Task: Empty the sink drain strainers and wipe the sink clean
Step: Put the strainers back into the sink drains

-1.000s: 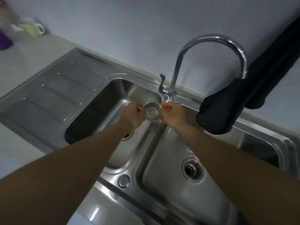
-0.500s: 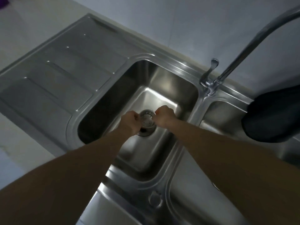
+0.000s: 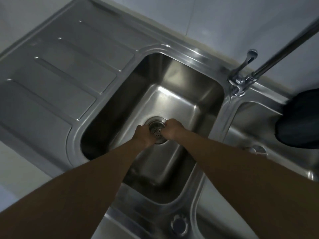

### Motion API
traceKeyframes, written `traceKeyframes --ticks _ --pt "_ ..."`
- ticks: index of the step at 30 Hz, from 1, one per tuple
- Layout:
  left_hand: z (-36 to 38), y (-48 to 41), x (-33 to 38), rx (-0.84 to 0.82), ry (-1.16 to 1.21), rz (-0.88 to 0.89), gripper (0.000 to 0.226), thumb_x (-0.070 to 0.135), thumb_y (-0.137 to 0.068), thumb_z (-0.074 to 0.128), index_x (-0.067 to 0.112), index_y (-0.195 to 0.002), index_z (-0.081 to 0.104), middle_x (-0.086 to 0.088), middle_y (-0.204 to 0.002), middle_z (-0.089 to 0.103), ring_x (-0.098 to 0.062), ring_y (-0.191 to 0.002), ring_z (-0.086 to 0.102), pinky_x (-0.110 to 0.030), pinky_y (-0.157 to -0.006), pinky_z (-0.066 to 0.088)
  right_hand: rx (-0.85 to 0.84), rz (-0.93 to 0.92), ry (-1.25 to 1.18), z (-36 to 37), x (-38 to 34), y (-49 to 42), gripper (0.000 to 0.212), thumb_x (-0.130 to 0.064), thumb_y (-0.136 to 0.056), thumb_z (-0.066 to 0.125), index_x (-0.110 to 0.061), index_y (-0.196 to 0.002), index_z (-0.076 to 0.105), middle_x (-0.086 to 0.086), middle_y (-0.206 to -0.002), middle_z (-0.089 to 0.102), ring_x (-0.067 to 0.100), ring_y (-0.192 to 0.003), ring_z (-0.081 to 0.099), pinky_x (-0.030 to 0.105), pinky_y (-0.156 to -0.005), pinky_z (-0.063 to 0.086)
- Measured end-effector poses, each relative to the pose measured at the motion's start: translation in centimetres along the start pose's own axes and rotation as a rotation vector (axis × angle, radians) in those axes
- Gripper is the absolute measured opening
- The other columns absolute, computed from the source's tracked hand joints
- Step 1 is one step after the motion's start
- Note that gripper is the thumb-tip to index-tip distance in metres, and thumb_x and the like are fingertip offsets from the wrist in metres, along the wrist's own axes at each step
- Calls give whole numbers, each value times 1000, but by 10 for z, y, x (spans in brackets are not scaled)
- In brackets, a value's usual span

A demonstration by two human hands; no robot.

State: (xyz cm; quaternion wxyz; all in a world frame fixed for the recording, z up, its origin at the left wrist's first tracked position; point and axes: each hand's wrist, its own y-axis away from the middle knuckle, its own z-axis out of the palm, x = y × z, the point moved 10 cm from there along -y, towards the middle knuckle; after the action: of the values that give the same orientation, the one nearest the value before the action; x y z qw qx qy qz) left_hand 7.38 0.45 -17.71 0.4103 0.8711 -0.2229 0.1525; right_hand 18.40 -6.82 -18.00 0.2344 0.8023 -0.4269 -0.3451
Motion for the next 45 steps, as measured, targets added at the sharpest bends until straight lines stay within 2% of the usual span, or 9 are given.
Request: traceKeyframes --ticks 4,11,17,24,27,31,36,41,45 --pt "-3 5 5 -8 -31 32 44 18 -93 52 3 -134 56 -20 -132 58 -33 -116 59 -35 -97 50 -7 -37 1 -4 -3 6 32 -19 -90 57 -6 -119 64 12 -126 64 28 -111 60 24 -76 42" --pt "-38 26 47 136 -3 121 43 19 -93 52 6 -134 54 -16 -136 53 -31 -122 55 -34 -101 47 242 -151 -147 -74 -6 42 51 -21 -93 58 -11 -142 51 11 -141 55 26 -128 54 27 -103 42" --pt "-47 61 121 212 39 303 41 27 -99 51 11 -137 53 -8 -132 56 -23 -113 60 -29 -100 47 667 -353 -354 -171 23 110 30 -13 -93 58 -10 -122 65 10 -113 65 22 -102 63 32 -92 52" --pt "-13 117 229 257 -7 559 22 15 -96 54 0 -102 68 -14 -100 69 -28 -94 64 -32 -83 50 816 -204 -408 -206 135 155 19 -11 -89 59 -11 -104 70 10 -100 70 27 -95 65 30 -84 46" --pt "22 129 265 200 -26 629 20 10 -93 54 -5 -95 67 -21 -97 67 -32 -90 63 -41 -85 51 814 -118 -415 -199 189 162 21 -12 -88 61 -9 -106 71 12 -100 71 28 -97 66 33 -86 49" --pt "82 124 284 141 -78 634 14 12 -91 55 2 -83 61 -15 -89 64 -30 -89 62 -27 -80 45 757 1 -408 -174 257 161 24 -16 -89 60 -11 -112 69 13 -106 70 28 -102 65 32 -88 48" --pt "159 101 280 15 -113 557 32 22 -92 53 0 -107 71 -21 -109 70 -34 -107 64 -35 -99 47 672 112 -399 -143 324 151 26 -23 -87 60 -12 -108 71 12 -111 69 27 -105 63 28 -85 49" --pt "222 79 269 -192 -200 393 49 20 -98 51 7 -145 43 -12 -148 46 -28 -136 44 -31 -108 34 506 164 -401 -113 357 129 54 -26 -89 69 -14 -139 53 12 -140 54 29 -130 50 34 -104 42" --pt "244 81 272 -255 -184 382 48 11 -94 54 6 -141 46 -14 -143 51 -33 -134 48 -36 -109 40 445 189 -485 -96 366 121 58 -19 -93 64 -10 -146 43 13 -146 50 28 -133 48 33 -112 37"
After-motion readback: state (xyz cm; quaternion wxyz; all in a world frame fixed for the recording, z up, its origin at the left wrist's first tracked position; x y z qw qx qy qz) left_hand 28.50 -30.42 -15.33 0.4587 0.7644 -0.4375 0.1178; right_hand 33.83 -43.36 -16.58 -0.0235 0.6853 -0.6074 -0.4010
